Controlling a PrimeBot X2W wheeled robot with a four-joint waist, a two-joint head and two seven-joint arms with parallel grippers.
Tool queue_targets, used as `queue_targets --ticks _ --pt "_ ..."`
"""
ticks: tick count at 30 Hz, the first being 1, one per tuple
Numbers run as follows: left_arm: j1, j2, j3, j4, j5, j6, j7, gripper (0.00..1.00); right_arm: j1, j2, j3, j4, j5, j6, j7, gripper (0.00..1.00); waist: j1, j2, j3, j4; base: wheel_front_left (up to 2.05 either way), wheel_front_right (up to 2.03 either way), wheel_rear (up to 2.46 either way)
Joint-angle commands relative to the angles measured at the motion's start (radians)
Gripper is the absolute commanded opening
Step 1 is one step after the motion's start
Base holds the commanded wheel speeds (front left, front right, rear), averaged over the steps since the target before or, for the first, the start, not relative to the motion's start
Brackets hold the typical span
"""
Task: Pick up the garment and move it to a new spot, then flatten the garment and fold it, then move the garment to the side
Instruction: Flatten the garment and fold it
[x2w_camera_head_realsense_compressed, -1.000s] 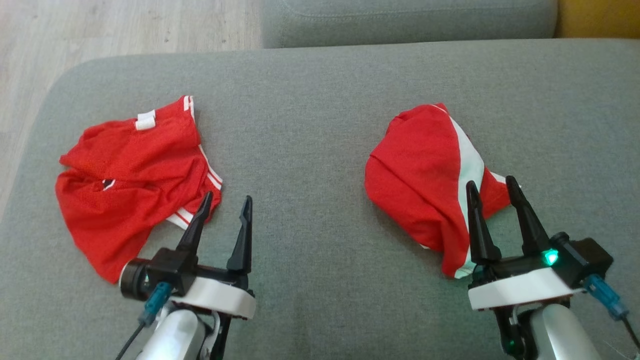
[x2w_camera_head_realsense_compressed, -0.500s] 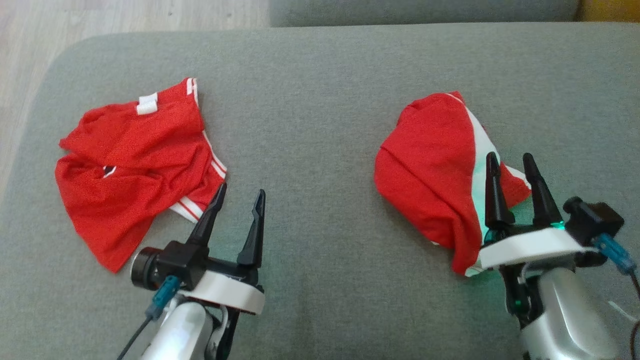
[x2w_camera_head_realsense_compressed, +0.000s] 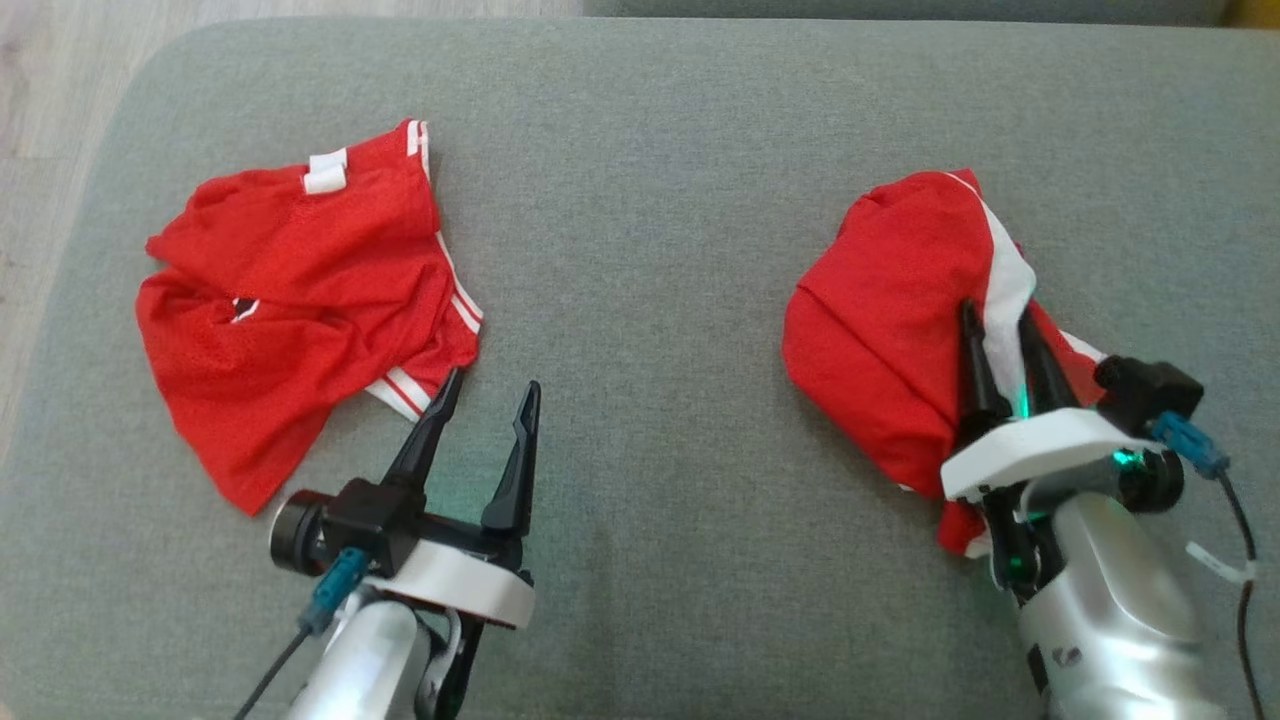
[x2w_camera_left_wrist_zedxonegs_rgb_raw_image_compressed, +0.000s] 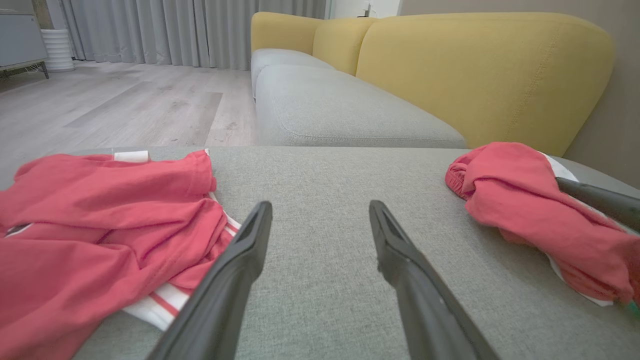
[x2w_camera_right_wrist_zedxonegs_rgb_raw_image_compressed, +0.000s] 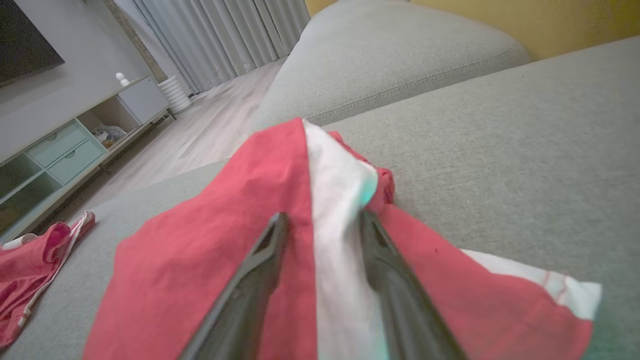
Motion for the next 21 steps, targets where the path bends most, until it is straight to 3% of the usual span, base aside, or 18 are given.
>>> queue_targets --ticks 1,7,12,17,21 --pt "-0.048 0.000 0.046 -0.024 0.012 -0.006 -0.009 1.00 -0.047 -0.002 0.028 -0.038 -0.001 -0.001 -0.011 0.00 -0.0001 0.0000 0.000 0.001 0.00 0.00 0.00" --pt "-0.039 -0.013 0.063 -0.015 0.005 -0.011 -0.009 1.00 -0.040 -0.002 -0.026 -0.115 -0.023 -0.001 -0.011 0.00 -0.0001 0.0000 -0.038 0.004 0.00 0.00 0.00" --pt "-0.017 -0.027 0.078 -0.014 -0.003 -0.014 -0.010 1.00 -0.071 -0.006 -0.103 -0.173 -0.121 -0.001 -0.011 0.00 -0.0001 0.0000 -0.087 0.007 0.00 0.00 0.00" --pt "0.004 -0.036 0.093 -0.018 -0.008 -0.016 -0.010 1.00 -0.196 -0.094 -0.166 -0.208 -0.203 -0.001 0.026 0.00 -0.0001 0.0000 -0.129 0.010 0.00 0.00 0.00" --pt "0.016 -0.043 0.099 -0.025 -0.009 -0.017 -0.010 1.00 -0.308 -0.177 -0.157 -0.256 -0.264 -0.001 0.070 0.00 -0.0001 0.0000 -0.147 0.020 0.00 0.00 0.00"
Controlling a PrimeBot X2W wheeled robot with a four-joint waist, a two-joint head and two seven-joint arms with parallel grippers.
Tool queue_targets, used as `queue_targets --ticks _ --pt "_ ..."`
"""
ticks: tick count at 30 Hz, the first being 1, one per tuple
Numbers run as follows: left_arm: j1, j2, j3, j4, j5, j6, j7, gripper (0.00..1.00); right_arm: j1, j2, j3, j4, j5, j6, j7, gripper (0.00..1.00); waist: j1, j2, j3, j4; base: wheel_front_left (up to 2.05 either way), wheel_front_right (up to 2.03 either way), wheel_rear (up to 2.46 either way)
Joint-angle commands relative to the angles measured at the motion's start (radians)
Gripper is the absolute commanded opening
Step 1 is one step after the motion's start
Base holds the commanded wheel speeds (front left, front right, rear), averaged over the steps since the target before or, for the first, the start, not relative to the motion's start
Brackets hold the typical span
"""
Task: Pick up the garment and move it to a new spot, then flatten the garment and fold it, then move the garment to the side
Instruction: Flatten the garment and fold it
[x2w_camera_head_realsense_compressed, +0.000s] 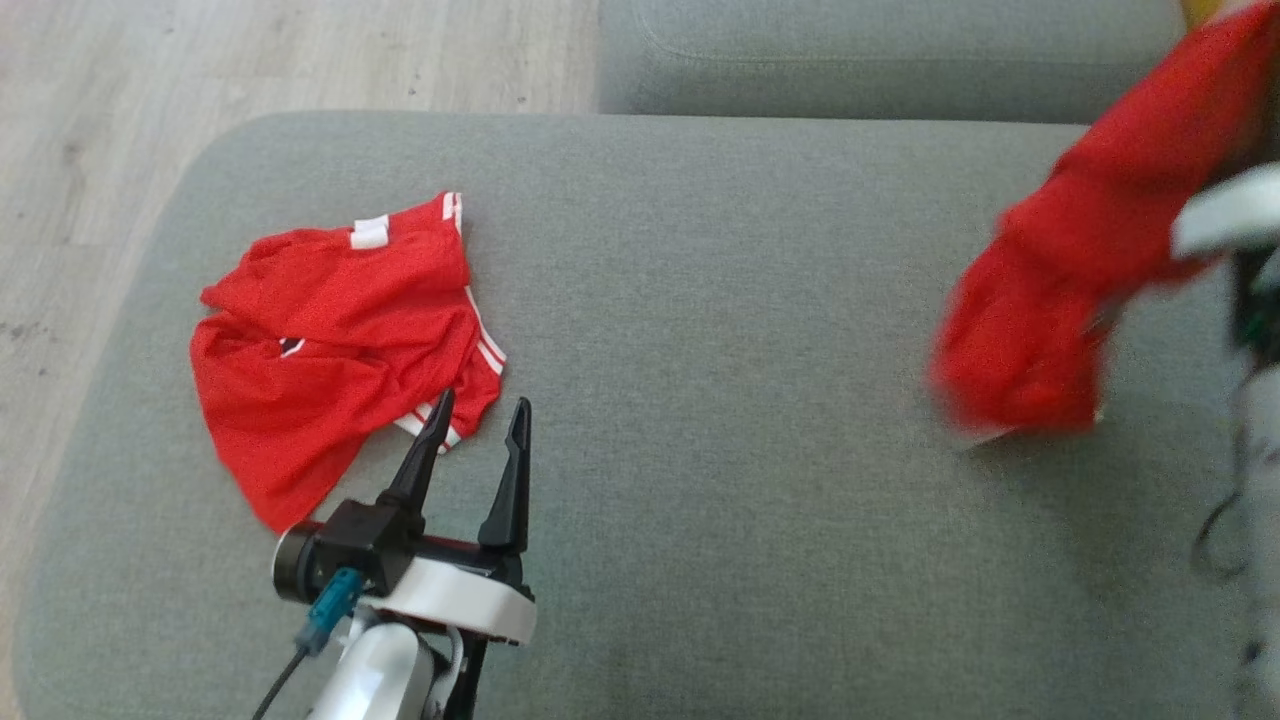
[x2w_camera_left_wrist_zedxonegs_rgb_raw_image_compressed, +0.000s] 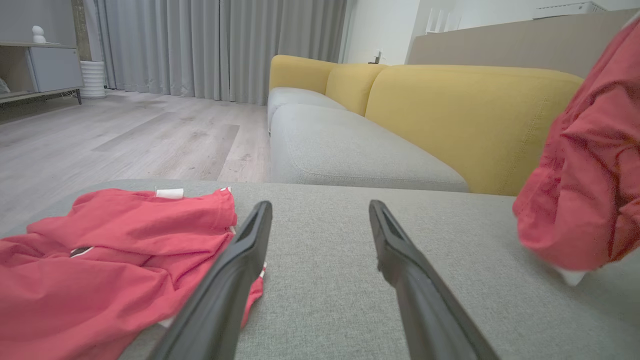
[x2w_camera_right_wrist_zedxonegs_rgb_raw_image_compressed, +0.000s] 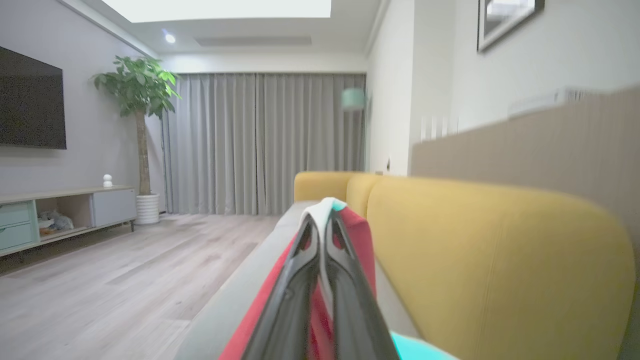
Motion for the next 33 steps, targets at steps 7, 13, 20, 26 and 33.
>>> queue_targets --ticks 7,13,20,26,33 --pt "-0.008 -0.007 0.045 -0.041 -0.007 -0.008 -0.010 1.00 -0.035 -0.024 0.242 -0.126 -0.119 -0.001 0.050 0.00 0.0001 0.0000 0.006 0.023 0.00 0.00 0.00" --pt "-0.012 -0.009 0.043 -0.035 -0.003 -0.012 -0.010 1.00 0.116 0.053 0.496 -0.075 -0.144 -0.001 0.059 0.00 0.0001 0.0000 0.028 0.031 0.00 0.00 0.00" --pt "-0.033 -0.010 0.034 -0.012 0.002 -0.023 -0.010 1.00 0.223 0.145 0.706 0.150 -0.113 -0.001 0.010 1.00 0.0001 0.0000 0.038 0.039 0.00 0.00 0.00" --pt "-0.032 -0.009 0.043 -0.001 0.004 -0.024 -0.010 1.00 0.210 0.171 0.655 0.178 -0.068 -0.001 -0.048 1.00 0.0001 0.0000 0.029 0.004 0.00 0.00 0.00" --pt "-0.024 -0.010 0.050 -0.011 0.005 -0.025 -0.010 1.00 0.289 0.176 0.437 0.051 -0.057 -0.001 -0.077 1.00 0.0001 0.0000 0.013 -0.065 0.00 0.00 0.00"
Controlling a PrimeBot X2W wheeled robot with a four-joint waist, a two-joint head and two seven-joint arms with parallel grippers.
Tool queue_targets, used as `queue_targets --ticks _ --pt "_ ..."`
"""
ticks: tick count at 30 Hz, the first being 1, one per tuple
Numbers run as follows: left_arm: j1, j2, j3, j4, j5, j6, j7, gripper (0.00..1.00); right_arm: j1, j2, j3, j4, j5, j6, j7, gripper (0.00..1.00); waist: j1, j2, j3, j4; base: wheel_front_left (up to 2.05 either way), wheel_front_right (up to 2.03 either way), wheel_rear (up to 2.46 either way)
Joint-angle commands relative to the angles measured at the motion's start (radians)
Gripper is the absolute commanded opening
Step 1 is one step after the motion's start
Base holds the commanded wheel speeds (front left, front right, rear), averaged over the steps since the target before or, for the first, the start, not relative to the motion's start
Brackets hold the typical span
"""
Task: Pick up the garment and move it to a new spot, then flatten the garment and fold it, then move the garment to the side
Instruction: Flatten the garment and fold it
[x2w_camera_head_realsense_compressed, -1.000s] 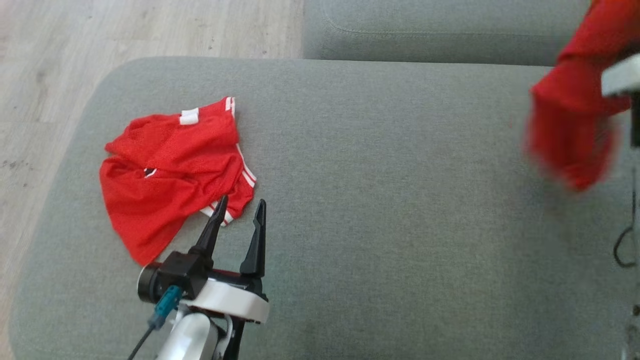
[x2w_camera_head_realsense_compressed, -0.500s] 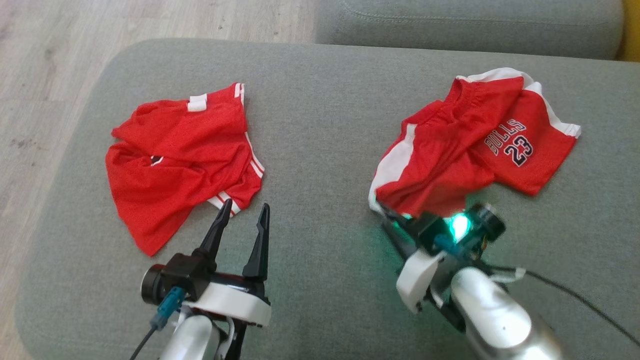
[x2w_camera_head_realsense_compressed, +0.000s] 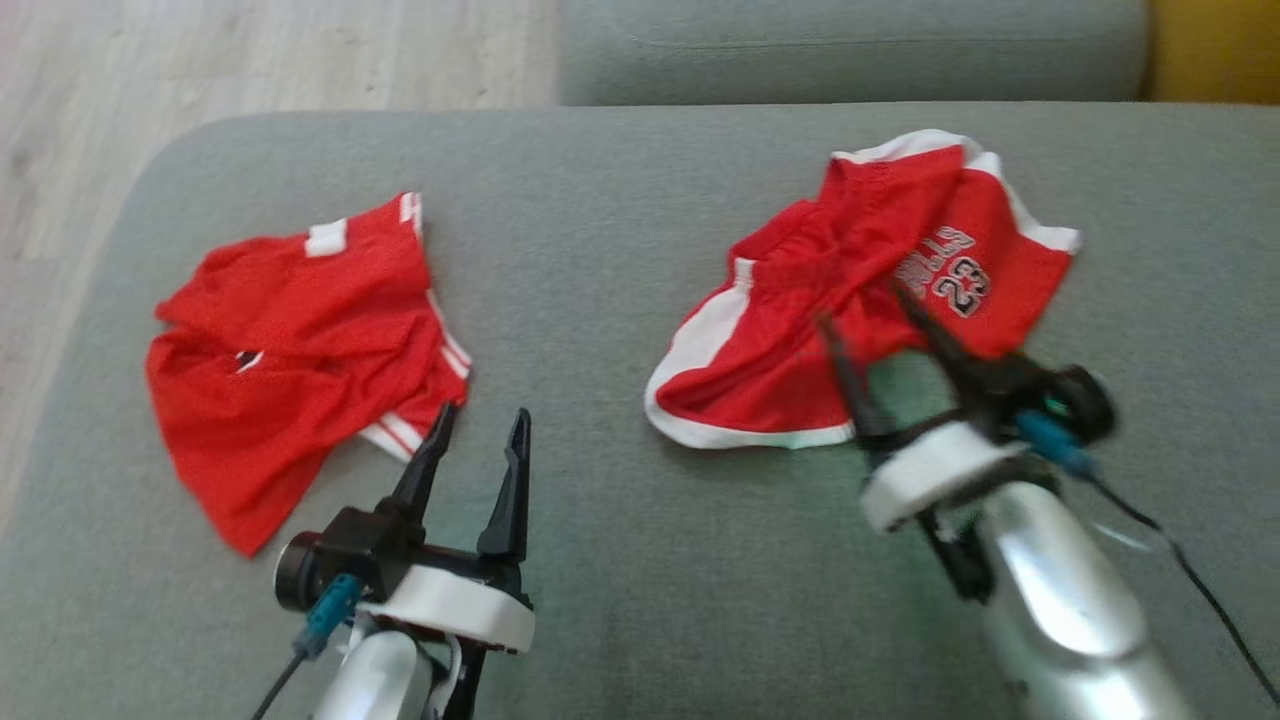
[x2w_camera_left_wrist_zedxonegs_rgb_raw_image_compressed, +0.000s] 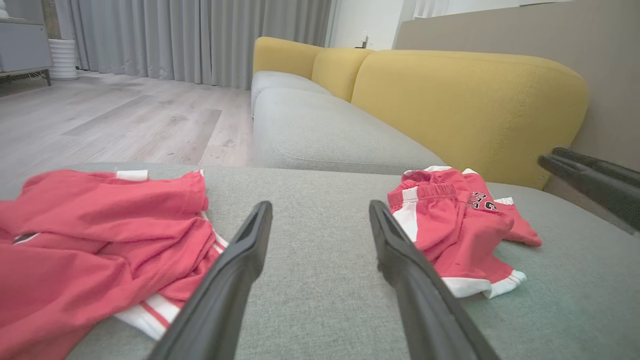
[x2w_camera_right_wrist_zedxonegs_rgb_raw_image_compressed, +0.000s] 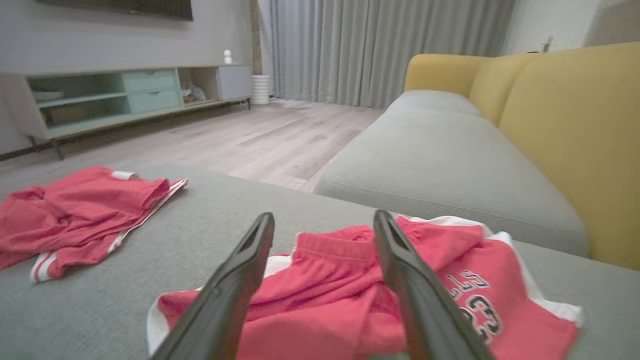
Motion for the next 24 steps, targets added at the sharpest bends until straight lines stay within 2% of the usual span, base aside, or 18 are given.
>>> queue_targets --ticks 1,5,9,15,24 --pt "-0.033 0.001 0.037 -0.038 0.006 0.002 -0.010 1.00 0.037 0.016 -0.035 -0.066 0.004 -0.001 -0.012 1.00 0.0000 0.0000 -0.008 -0.027 0.00 0.00 0.00" --pt "-0.031 0.000 0.040 -0.046 0.010 0.001 -0.010 1.00 0.157 0.017 -0.156 -0.211 0.046 -0.001 -0.013 1.00 0.0000 0.0000 -0.014 -0.056 0.00 0.00 0.00" --pt "-0.028 0.000 0.040 -0.046 0.015 -0.001 -0.010 1.00 0.272 0.017 -0.206 -0.258 0.093 -0.001 -0.013 1.00 0.0000 0.0000 -0.014 -0.070 0.00 0.00 0.00" --pt "-0.035 -0.001 0.031 -0.048 0.020 -0.008 -0.010 1.00 0.308 0.017 -0.191 -0.260 0.098 -0.001 -0.013 1.00 0.0000 0.0000 0.005 -0.061 0.00 0.00 0.00" --pt "-0.049 -0.002 0.018 -0.041 0.022 -0.013 -0.010 1.00 0.227 0.017 -0.136 -0.138 0.145 -0.001 0.031 1.00 0.0000 0.0000 0.046 -0.001 0.00 0.00 0.00"
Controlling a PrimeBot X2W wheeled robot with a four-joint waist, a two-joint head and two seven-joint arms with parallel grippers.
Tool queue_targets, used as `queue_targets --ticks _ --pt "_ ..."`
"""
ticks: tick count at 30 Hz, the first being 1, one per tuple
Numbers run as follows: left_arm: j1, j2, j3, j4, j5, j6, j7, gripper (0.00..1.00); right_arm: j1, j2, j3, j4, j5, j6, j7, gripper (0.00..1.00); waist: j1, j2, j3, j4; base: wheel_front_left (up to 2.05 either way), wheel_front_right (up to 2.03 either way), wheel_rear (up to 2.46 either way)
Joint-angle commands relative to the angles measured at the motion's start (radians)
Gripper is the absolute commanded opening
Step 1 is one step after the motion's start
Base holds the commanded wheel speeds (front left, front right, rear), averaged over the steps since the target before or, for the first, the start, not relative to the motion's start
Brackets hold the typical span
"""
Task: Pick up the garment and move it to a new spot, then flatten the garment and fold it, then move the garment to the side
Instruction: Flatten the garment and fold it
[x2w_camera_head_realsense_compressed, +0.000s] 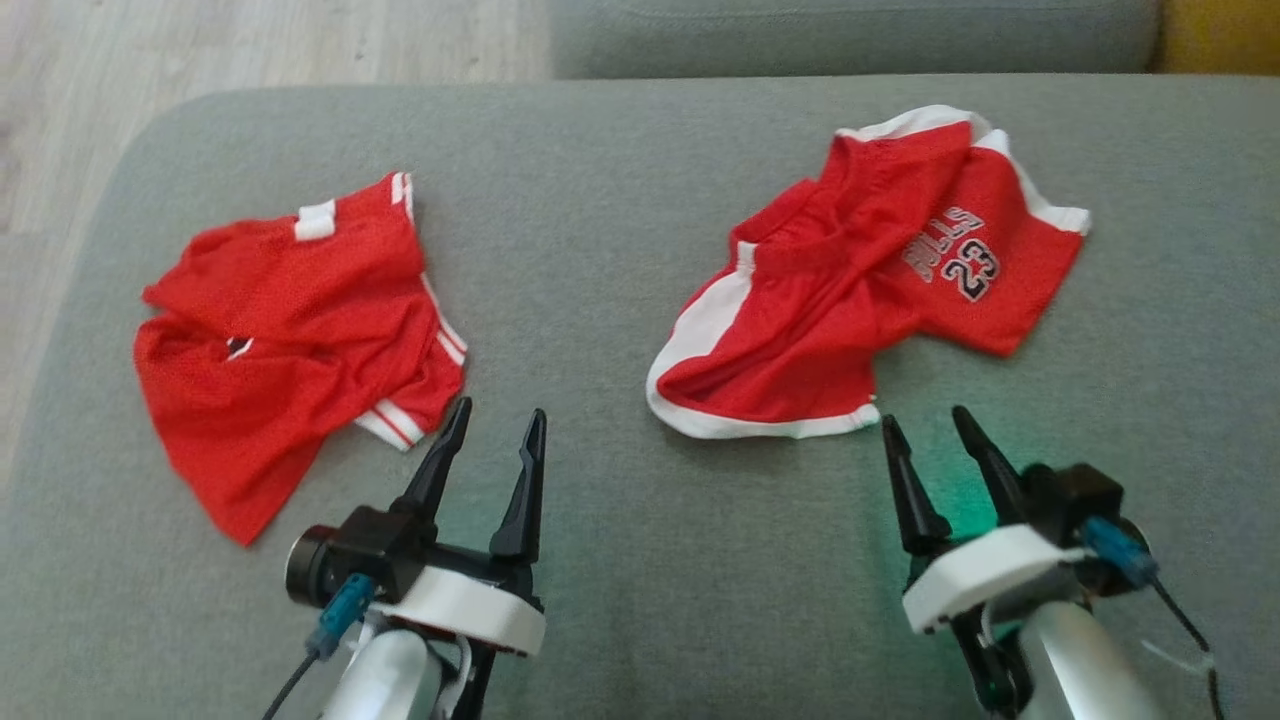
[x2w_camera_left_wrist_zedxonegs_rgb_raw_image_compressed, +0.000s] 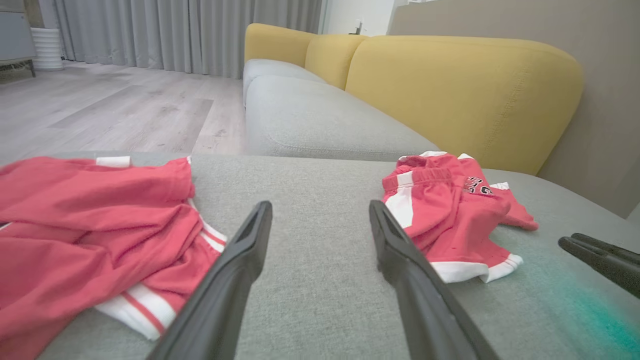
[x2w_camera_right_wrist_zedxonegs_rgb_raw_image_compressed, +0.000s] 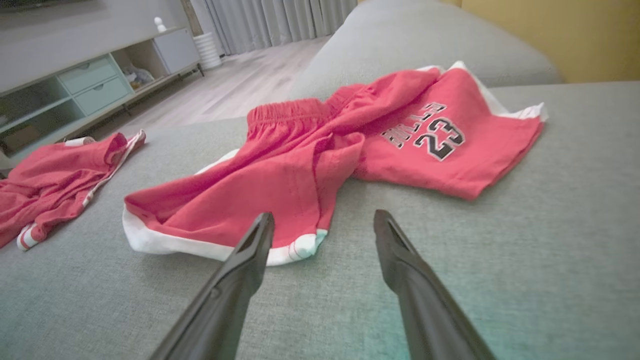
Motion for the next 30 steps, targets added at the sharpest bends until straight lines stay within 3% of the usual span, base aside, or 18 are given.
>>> queue_targets --ticks 1,15,16,17,18,24,30 --pt "-0.050 0.000 0.033 -0.027 0.004 -0.002 -0.010 1.00 -0.044 -0.003 0.027 -0.019 0.007 -0.001 0.000 1.00 0.0000 0.0000 0.014 0.017 0.00 0.00 0.00" --pt "-0.076 -0.001 0.024 -0.027 -0.002 -0.001 -0.010 1.00 -0.202 -0.003 0.075 0.262 0.052 -0.001 0.058 1.00 0.0000 0.0000 0.065 0.095 0.00 0.00 0.00" --pt "-0.077 -0.001 0.027 -0.027 -0.002 0.000 -0.010 1.00 -0.217 -0.003 0.089 0.287 0.063 -0.001 0.057 0.47 0.0000 0.0000 0.068 0.095 0.00 0.00 0.00" --pt "-0.077 -0.001 0.029 -0.027 -0.002 0.001 -0.010 1.00 -0.224 -0.003 0.096 0.298 0.068 -0.001 0.054 0.15 0.0000 0.0000 0.069 0.093 0.00 0.00 0.00" --pt "-0.076 -0.001 0.030 -0.027 -0.001 0.001 -0.010 1.00 -0.231 -0.003 0.103 0.309 0.073 -0.001 0.050 0.00 0.0000 0.0000 0.070 0.091 0.00 0.00 0.00" --pt "-0.069 -0.001 0.043 -0.022 0.004 0.004 -0.010 1.00 -0.254 -0.003 0.104 0.350 0.090 -0.001 0.002 0.00 0.0000 0.0000 0.048 0.062 0.00 0.00 0.00" --pt "-0.053 -0.001 0.056 -0.026 0.004 0.006 -0.010 1.00 -0.242 -0.003 -0.038 0.351 0.039 -0.001 -0.035 0.00 0.0000 0.0000 0.007 0.014 0.00 0.00 0.00"
